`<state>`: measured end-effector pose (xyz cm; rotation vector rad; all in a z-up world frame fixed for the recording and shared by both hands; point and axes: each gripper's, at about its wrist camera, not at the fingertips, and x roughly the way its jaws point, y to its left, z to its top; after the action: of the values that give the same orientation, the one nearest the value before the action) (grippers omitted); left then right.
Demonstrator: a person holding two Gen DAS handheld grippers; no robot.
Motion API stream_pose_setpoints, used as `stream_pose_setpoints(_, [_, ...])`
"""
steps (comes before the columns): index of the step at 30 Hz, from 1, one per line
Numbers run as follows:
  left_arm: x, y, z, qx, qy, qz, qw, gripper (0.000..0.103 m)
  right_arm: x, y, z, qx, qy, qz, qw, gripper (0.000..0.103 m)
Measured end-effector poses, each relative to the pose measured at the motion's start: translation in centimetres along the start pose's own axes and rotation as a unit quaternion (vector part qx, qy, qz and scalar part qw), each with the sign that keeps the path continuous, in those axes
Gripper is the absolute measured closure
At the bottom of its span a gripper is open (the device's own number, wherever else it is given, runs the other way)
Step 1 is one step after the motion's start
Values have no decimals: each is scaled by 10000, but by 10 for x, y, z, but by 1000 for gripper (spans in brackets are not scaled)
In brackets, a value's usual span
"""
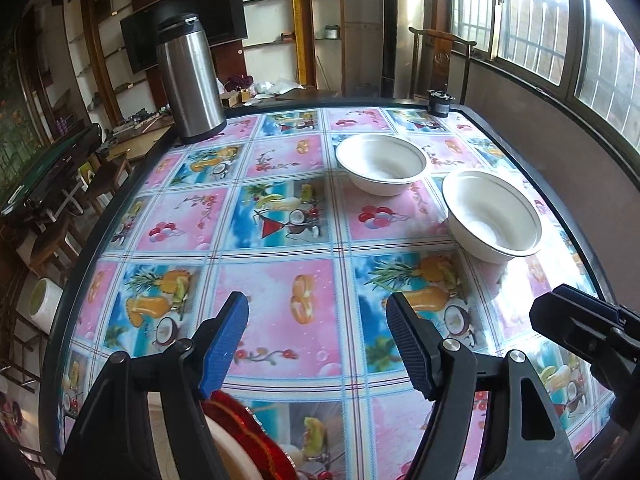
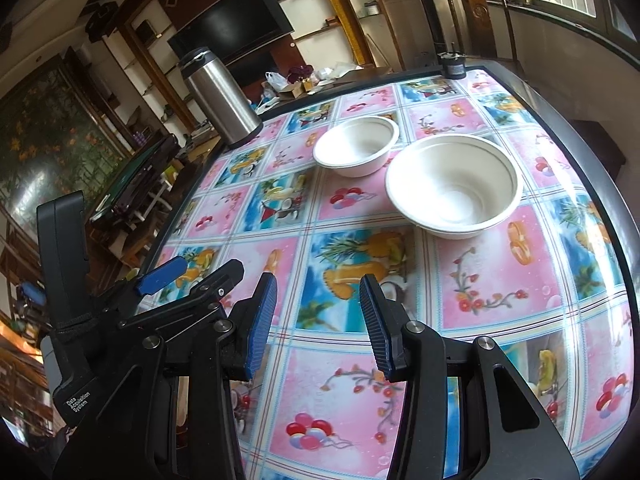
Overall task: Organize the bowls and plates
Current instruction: 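Move the left gripper to the rim of the large white bowl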
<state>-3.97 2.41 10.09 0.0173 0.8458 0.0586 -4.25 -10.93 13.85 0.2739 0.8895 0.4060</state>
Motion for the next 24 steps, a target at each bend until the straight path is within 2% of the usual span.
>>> stream_pose_setpoints(11, [12, -17, 6, 44, 135, -103, 9998, 31, -3, -23, 5, 165, -37, -132, 9998, 60])
stream_pose_setpoints(17, [19, -29, 13, 110, 168, -122, 9997, 31, -11, -50, 15, 359, -124, -357, 9986, 60])
stream_pose_setpoints(24, [31, -44, 26, 34, 332, -331, 9989, 31, -9, -83, 25, 582, -86, -587, 9965, 60])
